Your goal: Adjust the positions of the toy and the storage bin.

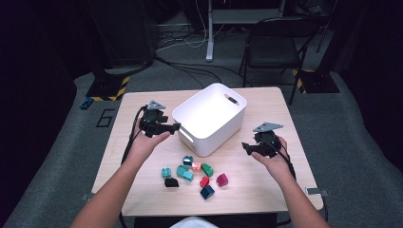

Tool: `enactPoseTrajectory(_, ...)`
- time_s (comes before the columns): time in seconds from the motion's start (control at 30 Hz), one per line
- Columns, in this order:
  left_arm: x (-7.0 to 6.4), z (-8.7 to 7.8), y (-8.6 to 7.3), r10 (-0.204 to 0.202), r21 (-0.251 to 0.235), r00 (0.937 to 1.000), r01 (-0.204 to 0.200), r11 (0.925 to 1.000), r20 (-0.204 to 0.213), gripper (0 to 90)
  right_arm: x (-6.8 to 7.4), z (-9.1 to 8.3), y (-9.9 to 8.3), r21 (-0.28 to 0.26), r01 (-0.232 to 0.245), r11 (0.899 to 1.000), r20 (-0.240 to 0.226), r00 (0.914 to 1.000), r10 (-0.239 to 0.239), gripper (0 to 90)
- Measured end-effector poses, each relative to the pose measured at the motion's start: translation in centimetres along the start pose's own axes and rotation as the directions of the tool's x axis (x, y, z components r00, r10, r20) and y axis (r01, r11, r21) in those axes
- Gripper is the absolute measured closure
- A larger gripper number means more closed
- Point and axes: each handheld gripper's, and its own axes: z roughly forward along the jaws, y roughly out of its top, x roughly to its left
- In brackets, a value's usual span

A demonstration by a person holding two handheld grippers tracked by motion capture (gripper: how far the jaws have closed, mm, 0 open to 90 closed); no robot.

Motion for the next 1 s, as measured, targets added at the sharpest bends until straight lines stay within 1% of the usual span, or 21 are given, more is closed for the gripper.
enactPoseTrajectory(0.03, -0.2, 0.3, 0.2, -0.007, -0.003, 1.0000, 0.007, 1.0000, -0.004, 34.8, 0.2, 0.1, 0.1, -0.001, -0.013, 1.000, 0.000, 0.9999, 0.013, 34.1)
enactPoseTrajectory(0.07, -0.4, 0.5, 0.4, -0.007, -0.004, 1.0000, 0.007, 1.0000, -0.003, 34.7, 0.2, 0.1, 0.2, -0.003, 0.010, 1.000, -0.006, 0.9999, -0.010, 34.0)
enactPoseTrajectory(0.13, -0.7, 1.0, 0.7, 0.003, 0.008, 1.0000, -0.003, 1.0000, -0.004, 34.7, 0.6, 0.4, 0.5, -0.006, 0.014, 1.000, -0.016, 0.9998, -0.014, 34.1)
enactPoseTrajectory(0.17, -0.8, 1.2, 0.8, 0.002, 0.011, 1.0000, -0.002, 0.9999, -0.005, 34.7, 0.8, 0.5, 0.7, -0.005, 0.008, 1.000, -0.020, 0.9998, -0.008, 34.1)
enactPoseTrajectory(0.2, -0.9, 1.5, 0.9, -0.010, 0.001, 0.9999, 0.010, 0.9999, -0.006, 34.7, 0.9, 0.6, 0.8, -0.012, 0.014, 1.000, -0.025, 0.9996, -0.014, 34.1)
enactPoseTrajectory(0.33, -1.0, 2.2, 0.9, -0.014, 0.017, 0.9999, 0.014, 0.9998, -0.009, 34.4, 1.8, 1.3, 1.3, -0.014, 0.029, 0.999, -0.052, 0.9982, -0.029, 34.0)
enactPoseTrajectory(0.37, -1.1, 2.6, 0.8, -0.012, 0.036, 0.9999, 0.012, 0.9993, -0.012, 34.4, 2.1, 1.5, 1.5, -0.016, 0.036, 0.999, -0.059, 0.9976, -0.037, 34.0)
enactPoseTrajectory(0.4, -1.1, 2.7, 0.8, -0.002, 0.052, 0.9999, 0.003, 0.9986, -0.011, 34.4, 2.2, 1.6, 1.6, -0.018, 0.042, 0.999, -0.063, 0.9971, -0.043, 34.0)
enactPoseTrajectory(0.43, -1.1, 2.8, 0.7, -0.004, 0.043, 0.9999, 0.005, 0.9991, -0.017, 32.6, 2.5, 1.8, 1.8, -0.019, 0.043, 0.999, -0.066, 0.9968, -0.044, 34.0)
enactPoseTrajectory(0.5, -1.1, 2.8, 0.7, -0.003, 0.043, 0.9999, 0.004, 0.9991, -0.017, 32.4, 2.9, 2.2, 2.1, -0.019, 0.056, 0.998, -0.071, 0.9958, -0.057, 34.0)
enactPoseTrajectory(0.53, -1.1, 2.8, 0.7, -0.015, 0.038, 0.9997, 0.016, 0.9992, -0.019, 32.4, 3.1, 2.3, 2.2, -0.021, 0.058, 0.998, -0.074, 0.9955, -0.059, 34.0)
enactPoseTrajectory(0.6, -1.1, 2.8, 0.6, -0.008, 0.043, 0.9998, 0.009, 0.9990, -0.020, 32.4, 3.4, 2.6, 2.4, -0.024, 0.068, 0.997, -0.085, 0.9939, -0.070, 34.0)
enactPoseTrajectory(0.7, -1.3, 3.0, 0.6, -0.018, 0.028, 0.9994, 0.019, 0.9994, -0.029, 31.4, 4.0, 2.9, 2.6, -0.027, 0.064, 0.998, -0.096, 0.9932, -0.066, 34.0)
enactPoseTrajectory(0.73, -1.3, 2.9, 0.6, -0.014, 0.032, 0.9994, 0.015, 0.9994, -0.032, 31.0, 4.1, 3.0, 2.7, -0.027, 0.078, 0.997, -0.099, 0.9918, -0.080, 34.0)
enactPoseTrajectory(0.77, -1.3, 2.9, 0.6, -0.014, 0.031, 0.9993, 0.015, 0.9994, -0.034, 30.9, 4.4, 3.2, 2.8, -0.026, 0.073, 0.997, -0.102, 0.9919, -0.075, 34.0)
enactPoseTrajectory(0.83, -1.3, 3.0, 0.5, -0.017, 0.027, 0.9995, 0.018, 0.9995, -0.028, 30.5, 4.7, 3.4, 3.0, -0.028, 0.089, 0.996, -0.112, 0.9895, -0.092, 34.0)
enactPoseTrajectory(0.87, -1.2, 2.9, 0.5, -0.012, 0.036, 0.9996, 0.013, 0.9993, -0.027, 30.5, 4.9, 3.5, 3.1, -0.028, 0.089, 0.996, -0.114, 0.9893, -0.092, 34.0)
enactPoseTrajectory(0.9, -1.1, 2.9, 0.5, -0.014, 0.038, 0.9996, 0.015, 0.9992, -0.026, 30.5, 5.1, 3.6, 3.2, -0.026, 0.093, 0.995, -0.115, 0.9888, -0.095, 34.0)
enactPoseTrajectory(0.93, -1.2, 3.0, 0.5, -0.026, 0.027, 0.9993, 0.026, 0.9993, -0.026, 30.5, 5.3, 3.7, 3.3, -0.021, 0.092, 0.995, -0.117, 0.9886, -0.094, 34.0)
enactPoseTrajectory(0.97, -1.2, 3.0, 0.5, -0.026, 0.027, 0.9993, 0.026, 0.9993, -0.026, 30.5, 5.3, 3.7, 3.3, -0.021, 0.092, 0.995, -0.117, 0.9886, -0.094, 34.0)
enactPoseTrajectory(1.0, -1.2, 3.0, 0.5, -0.019, 0.035, 0.9993, 0.021, 0.9992, -0.033, 30.4, 5.4, 4.0, 3.6, -0.028, 0.103, 0.994, -0.121, 0.9870, -0.106, 34.0)
